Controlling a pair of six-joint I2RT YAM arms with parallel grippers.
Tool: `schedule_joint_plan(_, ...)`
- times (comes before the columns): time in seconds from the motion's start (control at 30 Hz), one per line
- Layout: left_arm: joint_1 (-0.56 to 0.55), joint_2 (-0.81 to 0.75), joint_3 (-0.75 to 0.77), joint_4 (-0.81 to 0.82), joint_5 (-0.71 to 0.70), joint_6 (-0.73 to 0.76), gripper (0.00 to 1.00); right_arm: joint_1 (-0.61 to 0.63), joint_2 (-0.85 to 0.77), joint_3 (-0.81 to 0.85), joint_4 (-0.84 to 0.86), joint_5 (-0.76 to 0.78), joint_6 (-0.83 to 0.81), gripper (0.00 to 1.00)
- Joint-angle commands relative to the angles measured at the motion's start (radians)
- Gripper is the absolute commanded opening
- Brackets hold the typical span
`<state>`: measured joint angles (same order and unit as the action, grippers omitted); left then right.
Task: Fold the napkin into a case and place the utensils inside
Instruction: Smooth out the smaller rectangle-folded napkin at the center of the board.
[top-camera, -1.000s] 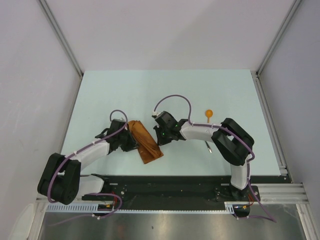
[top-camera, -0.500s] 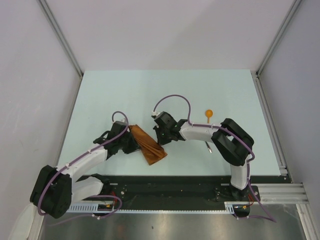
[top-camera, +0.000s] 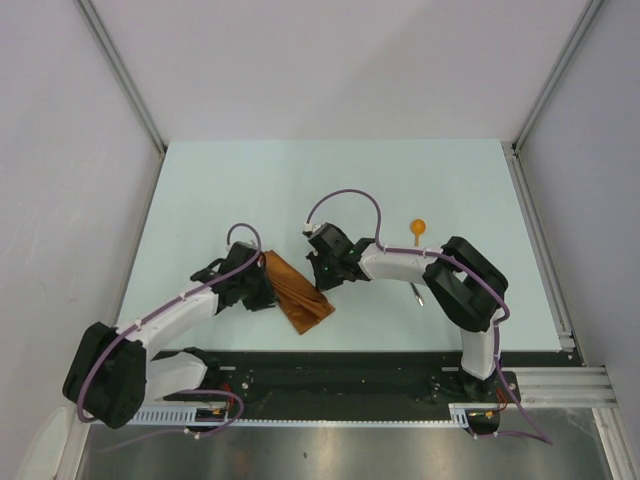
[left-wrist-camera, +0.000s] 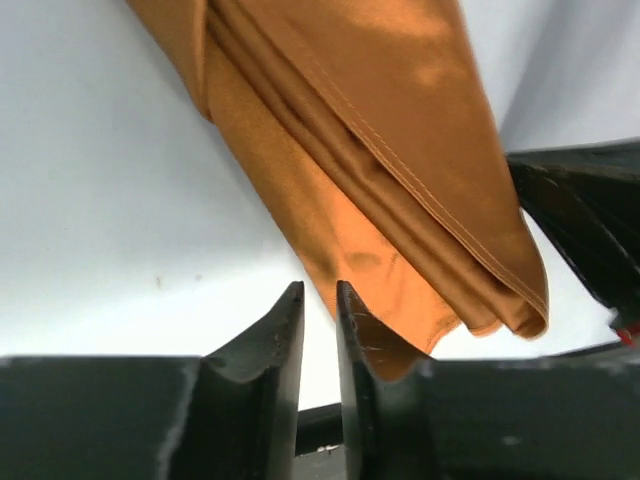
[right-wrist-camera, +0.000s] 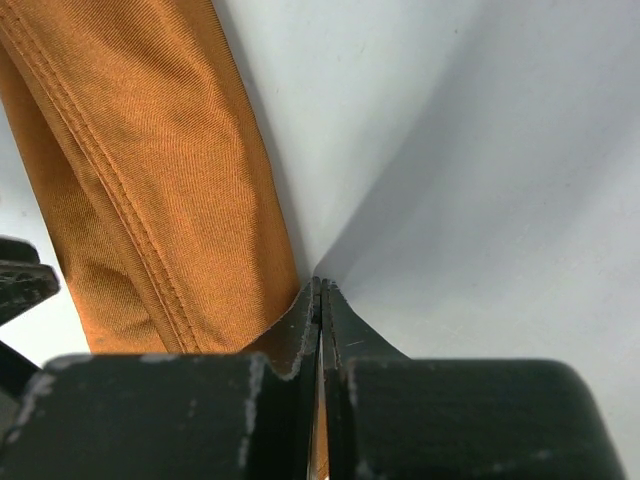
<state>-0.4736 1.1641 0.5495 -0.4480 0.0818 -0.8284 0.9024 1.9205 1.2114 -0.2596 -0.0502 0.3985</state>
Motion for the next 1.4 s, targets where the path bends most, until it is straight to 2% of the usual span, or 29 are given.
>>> schedule_joint_plan(0.0, -0.007, -0.101, 0.014, 0.064, 0.039, 0.002, 0.19, 0.006, -0.011, 0.005, -0.049, 0.009, -0.020, 0.00)
schedule_joint_plan(0.03, -0.007, -0.109, 0.007, 0.083, 0.079, -0.008, 0.13, 0.006, -0.014, -0.001, -0.049, 0.009, -0.020, 0.00)
schedule_joint_plan(0.13, -0.014, -0.074, 0.007, 0.103, 0.127, -0.026, 0.04, 0.006, -0.020, -0.003, -0.056, 0.009, -0.020, 0.00)
schedule_joint_plan(0.3, -0.043, 0.040, -0.037, 0.199, 0.173, -0.058, 0.02, 0.010, -0.037, -0.004, -0.075, 0.010, -0.018, 0.00)
schedule_joint_plan(0.5, -0.062, 0.124, -0.075, 0.267, 0.136, -0.060, 0.00, 0.052, -0.043, -0.003, -0.092, 0.015, -0.004, 0.00)
schedule_joint_plan(0.77, -0.068, 0.108, -0.091, 0.273, 0.093, -0.057, 0.00, 0.108, -0.043, 0.010, -0.092, -0.010, 0.059, 0.00)
schedule_joint_plan(0.9, -0.077, 0.046, -0.085, 0.241, 0.087, -0.049, 0.01, 0.118, -0.041, 0.028, -0.107, -0.002, 0.071, 0.00)
schedule_joint_plan(1.0, -0.077, -0.047, -0.069, 0.160, 0.058, -0.035, 0.15, 0.119, -0.043, 0.042, -0.127, 0.016, 0.065, 0.00)
schedule_joint_plan(1.03, -0.076, -0.073, -0.065, 0.113, 0.058, -0.034, 0.27, 0.119, -0.043, 0.042, -0.130, 0.018, 0.066, 0.00)
schedule_joint_plan(1.1, -0.076, -0.128, -0.062, 0.095, 0.065, -0.049, 0.41, 0.119, -0.040, 0.037, -0.132, 0.018, 0.065, 0.00)
schedule_joint_plan(1.27, -0.073, -0.126, -0.066, 0.132, 0.125, -0.112, 0.43, 0.119, -0.043, 0.028, -0.115, 0.007, 0.074, 0.00)
schedule_joint_plan(1.37, -0.074, -0.103, -0.082, 0.179, 0.156, -0.146, 0.49, 0.119, -0.049, 0.030, -0.116, 0.000, 0.076, 0.00)
